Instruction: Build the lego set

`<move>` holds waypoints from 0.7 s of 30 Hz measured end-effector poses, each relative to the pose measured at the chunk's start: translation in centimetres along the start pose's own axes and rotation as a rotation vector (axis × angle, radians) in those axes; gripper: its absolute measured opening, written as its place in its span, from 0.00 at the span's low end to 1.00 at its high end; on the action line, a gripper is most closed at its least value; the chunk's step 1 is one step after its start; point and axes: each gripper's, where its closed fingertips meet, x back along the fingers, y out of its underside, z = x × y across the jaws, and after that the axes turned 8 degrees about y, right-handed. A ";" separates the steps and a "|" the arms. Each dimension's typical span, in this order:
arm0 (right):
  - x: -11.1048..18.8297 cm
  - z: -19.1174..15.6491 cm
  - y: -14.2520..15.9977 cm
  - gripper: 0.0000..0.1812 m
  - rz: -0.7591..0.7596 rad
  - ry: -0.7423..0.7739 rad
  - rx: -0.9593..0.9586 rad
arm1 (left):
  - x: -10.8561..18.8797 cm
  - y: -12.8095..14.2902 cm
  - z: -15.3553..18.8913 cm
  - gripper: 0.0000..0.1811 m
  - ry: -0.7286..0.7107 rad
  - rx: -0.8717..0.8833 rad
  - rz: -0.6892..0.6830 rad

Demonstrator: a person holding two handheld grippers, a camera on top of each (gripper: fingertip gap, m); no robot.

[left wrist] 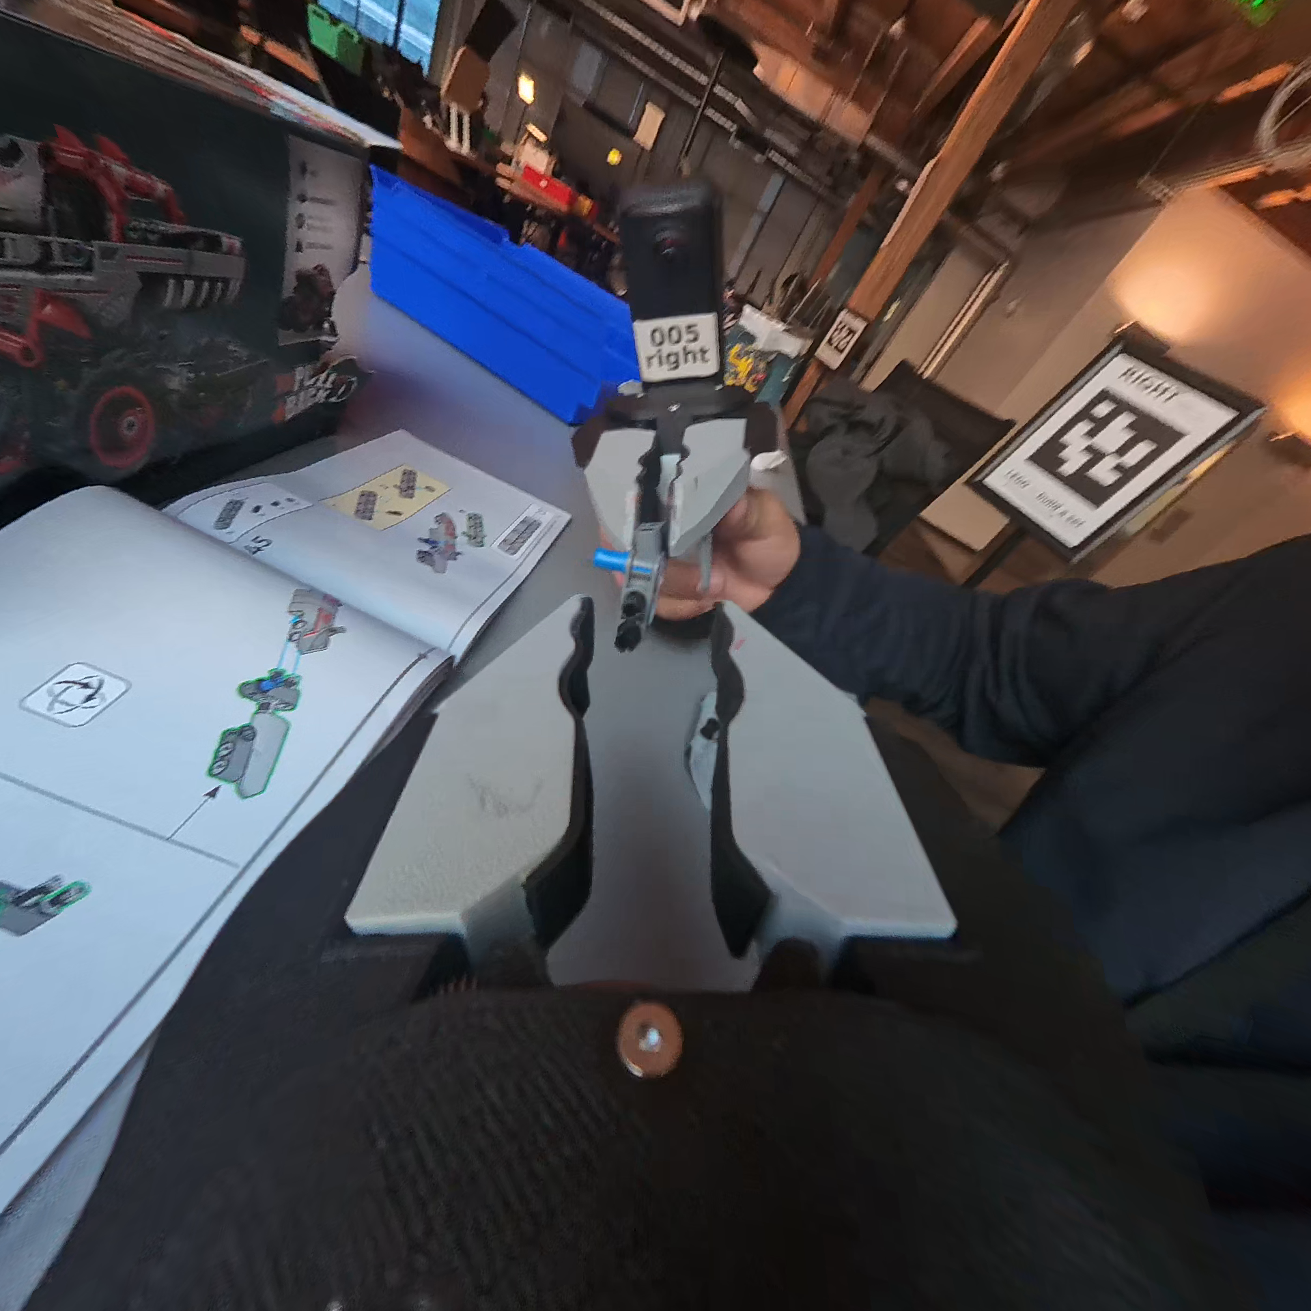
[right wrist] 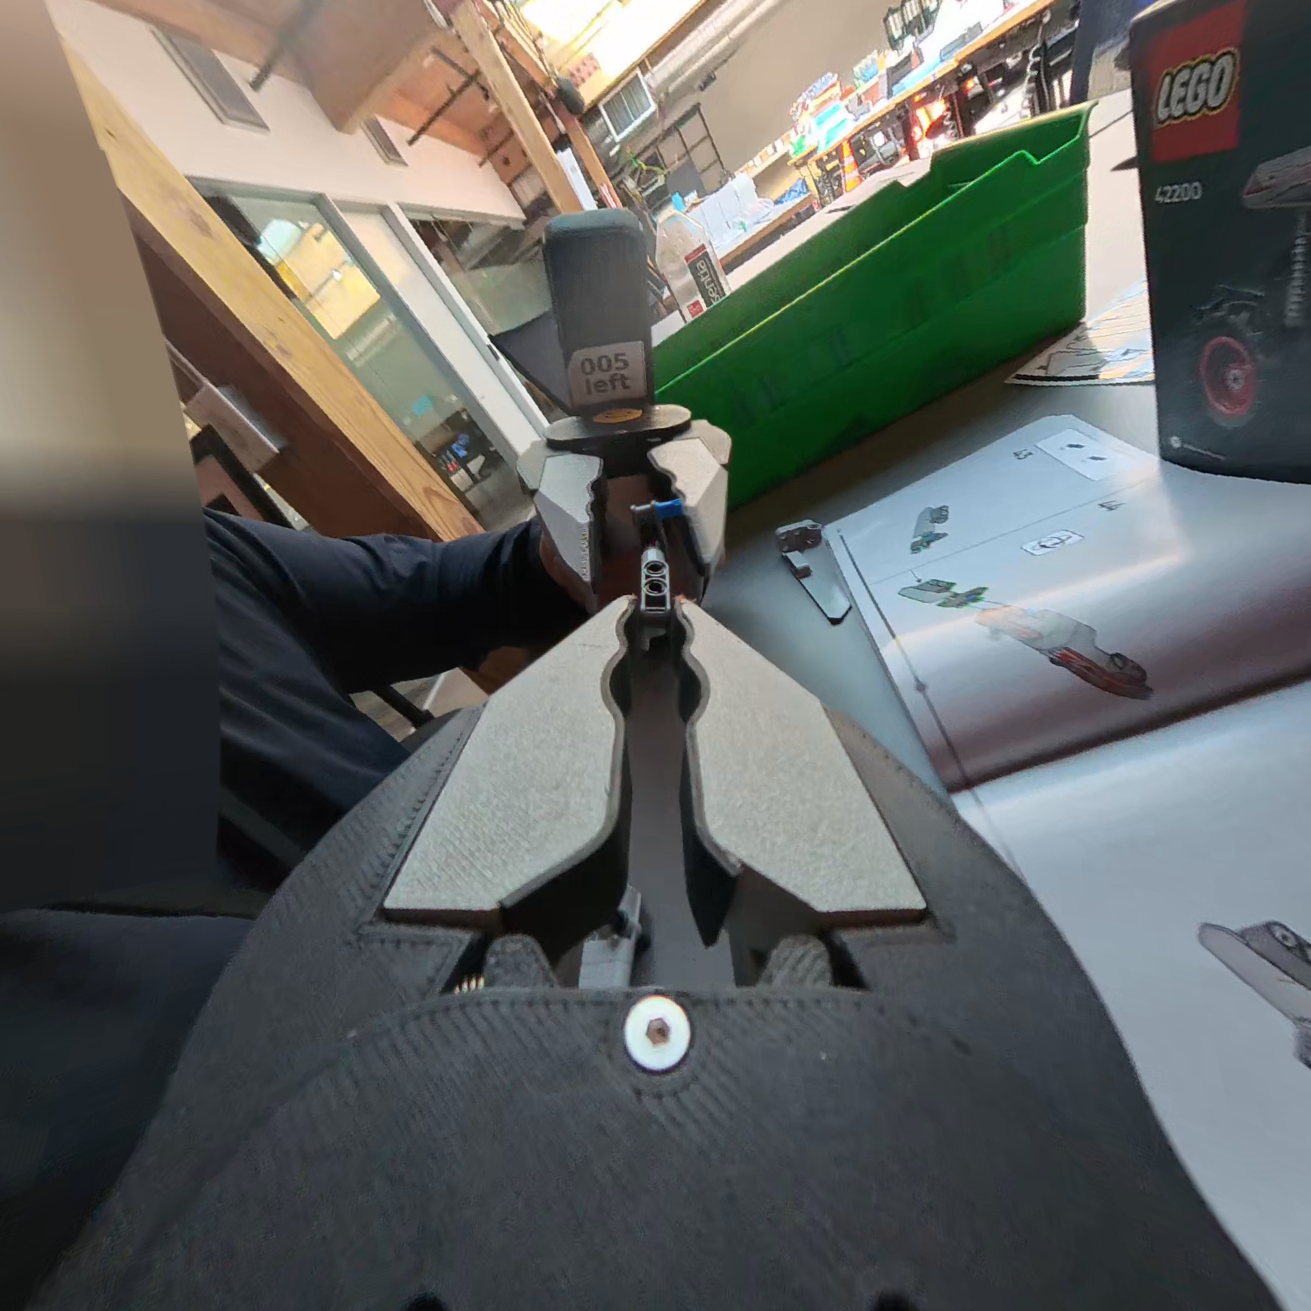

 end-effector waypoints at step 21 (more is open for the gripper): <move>-1.7 -0.9 0.5 0.03 0.024 -0.156 -0.273 | -0.4 1.3 0.4 0.03 -0.043 -0.145 -0.096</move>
